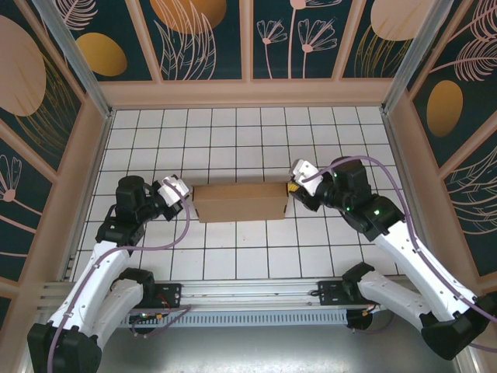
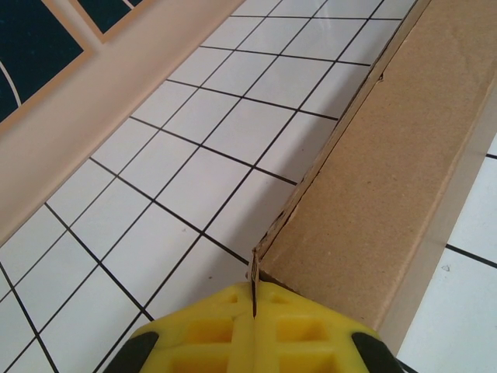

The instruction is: Fold the paper box

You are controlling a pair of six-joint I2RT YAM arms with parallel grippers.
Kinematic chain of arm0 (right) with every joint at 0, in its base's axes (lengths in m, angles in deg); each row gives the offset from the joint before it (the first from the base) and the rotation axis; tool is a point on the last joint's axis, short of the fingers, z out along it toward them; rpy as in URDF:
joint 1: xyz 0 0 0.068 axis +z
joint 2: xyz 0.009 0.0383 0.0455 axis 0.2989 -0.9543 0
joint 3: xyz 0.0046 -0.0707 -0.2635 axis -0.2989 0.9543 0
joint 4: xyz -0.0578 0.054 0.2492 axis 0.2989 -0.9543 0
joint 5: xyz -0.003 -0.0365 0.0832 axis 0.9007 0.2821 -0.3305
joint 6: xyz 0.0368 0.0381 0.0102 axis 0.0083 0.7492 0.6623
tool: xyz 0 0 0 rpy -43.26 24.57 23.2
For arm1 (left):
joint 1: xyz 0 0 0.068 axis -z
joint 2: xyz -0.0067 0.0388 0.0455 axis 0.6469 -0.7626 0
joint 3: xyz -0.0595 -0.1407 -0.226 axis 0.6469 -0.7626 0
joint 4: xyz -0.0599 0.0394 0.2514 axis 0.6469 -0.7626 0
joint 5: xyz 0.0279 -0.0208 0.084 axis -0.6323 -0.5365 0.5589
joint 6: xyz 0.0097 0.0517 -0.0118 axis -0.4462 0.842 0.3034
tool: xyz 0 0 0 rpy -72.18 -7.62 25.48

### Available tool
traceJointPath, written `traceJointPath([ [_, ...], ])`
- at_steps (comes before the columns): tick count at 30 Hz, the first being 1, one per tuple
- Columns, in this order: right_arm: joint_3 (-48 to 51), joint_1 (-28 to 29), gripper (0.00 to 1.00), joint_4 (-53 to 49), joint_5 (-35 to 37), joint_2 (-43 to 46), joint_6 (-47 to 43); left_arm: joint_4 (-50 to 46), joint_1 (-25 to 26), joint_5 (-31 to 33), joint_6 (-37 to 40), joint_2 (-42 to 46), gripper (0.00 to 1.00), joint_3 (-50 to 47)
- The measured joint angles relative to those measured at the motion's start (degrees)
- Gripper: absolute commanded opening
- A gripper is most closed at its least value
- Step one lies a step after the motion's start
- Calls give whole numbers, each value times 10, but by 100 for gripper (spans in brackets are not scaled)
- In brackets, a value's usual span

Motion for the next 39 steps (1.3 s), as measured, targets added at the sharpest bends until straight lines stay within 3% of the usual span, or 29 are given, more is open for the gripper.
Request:
traceJointPath([
  [5, 1, -33, 24, 14, -26, -30, -60, 0, 0, -6, 3, 0, 0, 0],
  [12, 74, -155, 43, 77, -162, -7, -167, 3, 0, -8, 3, 9, 0, 0],
  [18, 76, -167, 46, 69, -243, -16, -201, 14, 5, -5, 3, 13, 0, 0],
  [31, 133, -168, 38, 90, -240, -13, -187, 18, 8, 2, -4, 13, 0, -5],
  [39, 143, -168, 14, 123, -231, -17, -166, 18, 9, 1, -15, 10, 0, -5],
])
